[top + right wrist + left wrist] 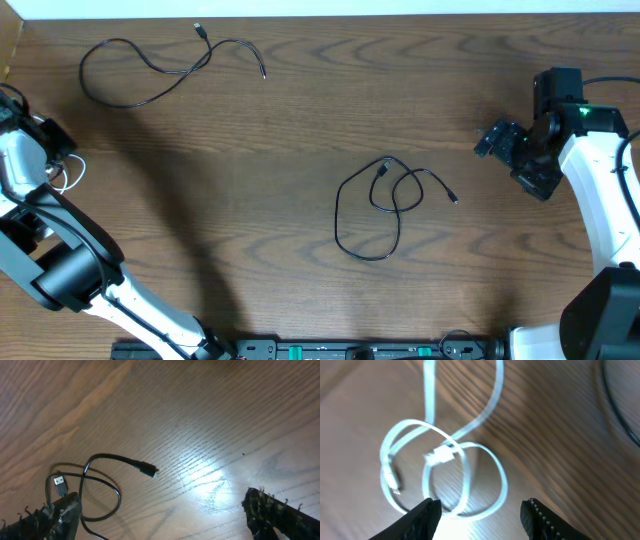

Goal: Untangle cables

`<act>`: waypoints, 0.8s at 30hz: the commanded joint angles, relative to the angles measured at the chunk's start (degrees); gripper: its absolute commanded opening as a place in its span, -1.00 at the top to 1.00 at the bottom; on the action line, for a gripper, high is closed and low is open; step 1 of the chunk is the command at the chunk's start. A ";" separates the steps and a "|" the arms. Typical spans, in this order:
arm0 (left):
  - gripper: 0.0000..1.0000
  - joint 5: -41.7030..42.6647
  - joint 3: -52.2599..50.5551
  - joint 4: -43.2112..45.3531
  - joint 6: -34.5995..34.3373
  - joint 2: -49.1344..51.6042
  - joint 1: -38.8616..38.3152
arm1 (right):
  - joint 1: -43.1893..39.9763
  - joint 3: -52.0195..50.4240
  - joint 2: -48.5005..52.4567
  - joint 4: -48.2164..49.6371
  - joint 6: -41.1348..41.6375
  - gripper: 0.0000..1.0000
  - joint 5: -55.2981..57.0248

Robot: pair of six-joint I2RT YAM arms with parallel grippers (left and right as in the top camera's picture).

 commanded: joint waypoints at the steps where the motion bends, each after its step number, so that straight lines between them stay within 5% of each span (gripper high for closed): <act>1: -0.13 6.05 -0.37 -1.64 0.98 -0.22 -0.26 | 0.09 0.02 -0.07 -0.02 0.39 -0.98 0.09; 9: -0.10 5.88 -3.50 -2.99 0.96 3.30 -0.24 | 0.09 0.02 -0.07 -0.02 0.39 -0.98 0.09; 14: 0.51 5.88 -3.54 -2.60 0.94 5.29 -0.24 | 0.09 0.02 -0.07 -0.02 0.39 -0.98 0.09; 24: 0.77 5.44 -3.56 -0.85 0.94 7.26 -0.20 | 0.09 0.02 -0.07 -0.02 0.39 -0.98 0.09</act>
